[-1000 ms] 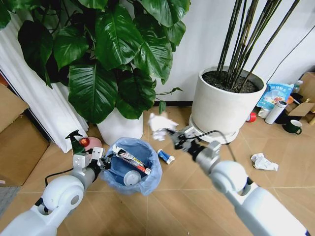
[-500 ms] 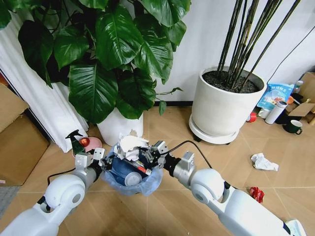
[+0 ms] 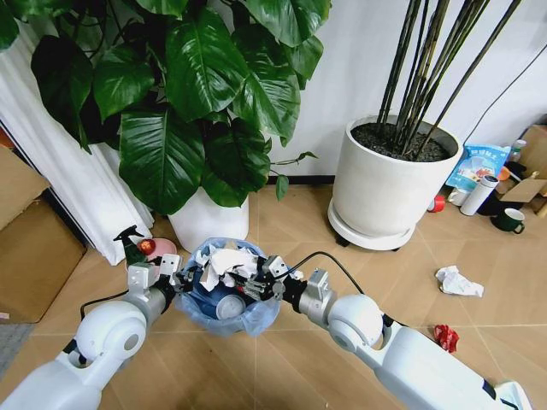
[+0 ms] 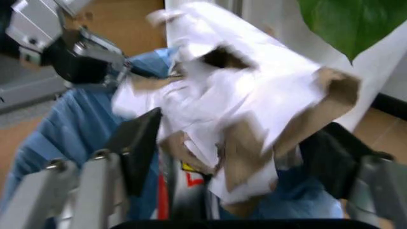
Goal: Pick up the trash bin and place the garbage on the floor into it.
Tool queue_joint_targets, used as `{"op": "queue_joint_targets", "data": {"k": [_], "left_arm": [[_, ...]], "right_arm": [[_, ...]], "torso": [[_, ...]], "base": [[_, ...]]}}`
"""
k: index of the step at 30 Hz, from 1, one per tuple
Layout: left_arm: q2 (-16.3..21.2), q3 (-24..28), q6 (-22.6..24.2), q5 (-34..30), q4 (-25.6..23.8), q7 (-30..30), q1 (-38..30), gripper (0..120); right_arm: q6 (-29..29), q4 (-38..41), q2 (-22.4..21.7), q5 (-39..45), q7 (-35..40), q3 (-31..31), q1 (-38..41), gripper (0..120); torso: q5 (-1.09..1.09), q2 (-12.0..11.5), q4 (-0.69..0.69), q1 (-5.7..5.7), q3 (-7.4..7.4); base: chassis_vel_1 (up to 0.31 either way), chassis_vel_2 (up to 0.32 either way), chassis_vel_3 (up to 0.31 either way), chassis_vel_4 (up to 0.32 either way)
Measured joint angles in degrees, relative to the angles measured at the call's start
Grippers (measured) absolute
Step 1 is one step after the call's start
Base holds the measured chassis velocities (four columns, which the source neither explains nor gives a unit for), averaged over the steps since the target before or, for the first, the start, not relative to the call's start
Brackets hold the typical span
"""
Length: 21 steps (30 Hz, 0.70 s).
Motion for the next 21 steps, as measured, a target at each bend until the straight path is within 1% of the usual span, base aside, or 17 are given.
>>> {"op": "queue_joint_targets", "data": {"k": [1, 2, 3, 5, 8, 14, 21], "left_arm": [[-0.1, 0.0, 0.0, 0.0, 0.0, 0.0, 0.0, 0], [-0.1, 0.0, 0.0, 0.0, 0.0, 0.0, 0.0, 0], [-0.2, 0.0, 0.0, 0.0, 0.0, 0.1, 0.0, 0], [-0.5, 0.0, 0.0, 0.1, 0.3, 0.2, -0.2, 0], [-0.8, 0.0, -0.1, 0.1, 0.5, 0.2, -0.5, 0], [-1.1, -0.1, -0.1, 0.2, 0.8, 0.4, -0.7, 0], [-1.3, -0.5, -0.2, 0.3, 1.3, 0.4, -0.8, 0]], "right_arm": [[0.1, 0.0, -0.2, -0.2, -0.1, 0.2, 0.0, 77], [0.1, 0.0, -0.2, -0.2, -0.1, 0.2, 0.0, 77], [0.1, 0.0, -0.5, -0.4, -0.2, 0.4, 0.0, 84], [0.2, 0.3, -1.1, -0.4, -0.2, 0.8, 0.0, 92], [0.4, 0.7, -1.6, -0.5, -0.3, 1.2, -0.2, 98], [1.1, 1.0, -1.9, -0.7, -0.5, 3.0, -0.6, 100], [1.7, 4.4, -2.7, 0.4, -0.7, 6.4, -1.4, 100]], "torso": [[0.00, 0.0, 0.00, 0.00, 0.00], [0.00, 0.0, 0.00, 0.00, 0.00], [0.00, 0.0, 0.00, 0.00, 0.00], [0.00, 0.0, 0.00, 0.00, 0.00], [0.00, 0.0, 0.00, 0.00, 0.00], [0.00, 0.0, 0.00, 0.00, 0.00], [0.00, 0.0, 0.00, 0.00, 0.00]], "base": [[0.000, 0.000, 0.000, 0.000], [0.000, 0.000, 0.000, 0.000], [0.000, 0.000, 0.000, 0.000], [0.000, 0.000, 0.000, 0.000], [0.000, 0.000, 0.000, 0.000], [0.000, 0.000, 0.000, 0.000], [0.000, 0.000, 0.000, 0.000]]}}
